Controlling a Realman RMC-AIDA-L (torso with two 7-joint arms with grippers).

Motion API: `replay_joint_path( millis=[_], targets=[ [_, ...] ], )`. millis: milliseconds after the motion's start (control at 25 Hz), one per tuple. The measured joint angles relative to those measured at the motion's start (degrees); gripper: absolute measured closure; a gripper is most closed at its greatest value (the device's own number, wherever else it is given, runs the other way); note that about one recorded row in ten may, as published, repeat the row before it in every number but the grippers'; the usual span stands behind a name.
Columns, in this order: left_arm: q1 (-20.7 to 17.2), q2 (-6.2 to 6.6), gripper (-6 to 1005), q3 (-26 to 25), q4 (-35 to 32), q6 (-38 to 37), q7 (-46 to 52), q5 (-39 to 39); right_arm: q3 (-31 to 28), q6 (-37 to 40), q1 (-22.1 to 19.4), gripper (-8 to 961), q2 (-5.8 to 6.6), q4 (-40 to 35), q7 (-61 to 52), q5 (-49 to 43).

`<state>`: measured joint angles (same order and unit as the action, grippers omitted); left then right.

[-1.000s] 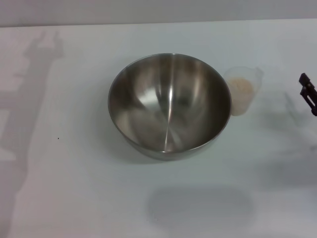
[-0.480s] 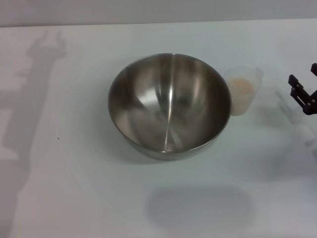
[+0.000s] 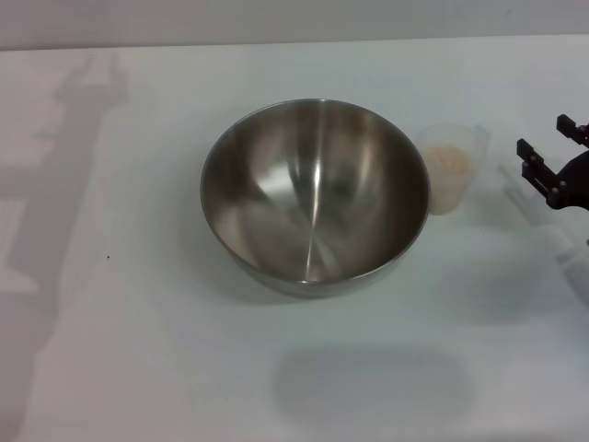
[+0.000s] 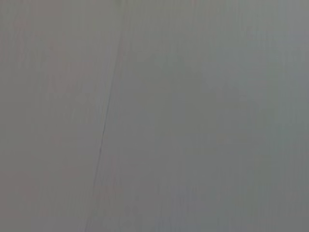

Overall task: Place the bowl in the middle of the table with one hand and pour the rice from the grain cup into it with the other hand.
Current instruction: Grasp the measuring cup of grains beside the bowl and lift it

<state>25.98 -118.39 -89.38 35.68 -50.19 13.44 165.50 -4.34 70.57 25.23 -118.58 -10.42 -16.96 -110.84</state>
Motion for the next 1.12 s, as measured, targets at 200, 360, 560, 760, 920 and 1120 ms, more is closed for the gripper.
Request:
replay_joint_path(
  millis=[200, 360, 560, 760, 920, 1120],
  targets=[
    [0.03, 0.00, 671, 0.00, -0.07, -0.05, 0.00, -0.01, 1.72, -1.39, 0.75, 367, -0.14, -0.45, 0.04, 0.00],
    [0.04, 0.00, 671, 0.00, -0.09, -0.05, 0.00, -0.13, 2.74, -2.20, 1.34, 367, -0.16, -0.52, 0.14, 0.00],
    [0.04, 0.00, 671, 0.00, -0.09, -0.15, 0.00, -0.19, 3.52, -3.11, 2.21, 366, -0.16, -0.57, 0.17, 0.00],
    [0.03, 0.00, 672, 0.00, -0.09, -0.27, 0.13, -0.31, 4.25, -4.04, 2.92, 366, -0.16, -0.57, 0.36, 0.00],
    [-0.01, 0.00, 672, 0.00, -0.09, -0.32, 0.23, -0.31, 4.86, -4.52, 3.36, 367, -0.16, -0.41, 0.73, 0.01],
    [-0.04, 0.00, 672, -0.09, -0.09, -0.42, 0.21, -0.29, 5.12, -5.07, 3.47, 366, -0.16, -0.25, 0.76, 0.01]
  ],
)
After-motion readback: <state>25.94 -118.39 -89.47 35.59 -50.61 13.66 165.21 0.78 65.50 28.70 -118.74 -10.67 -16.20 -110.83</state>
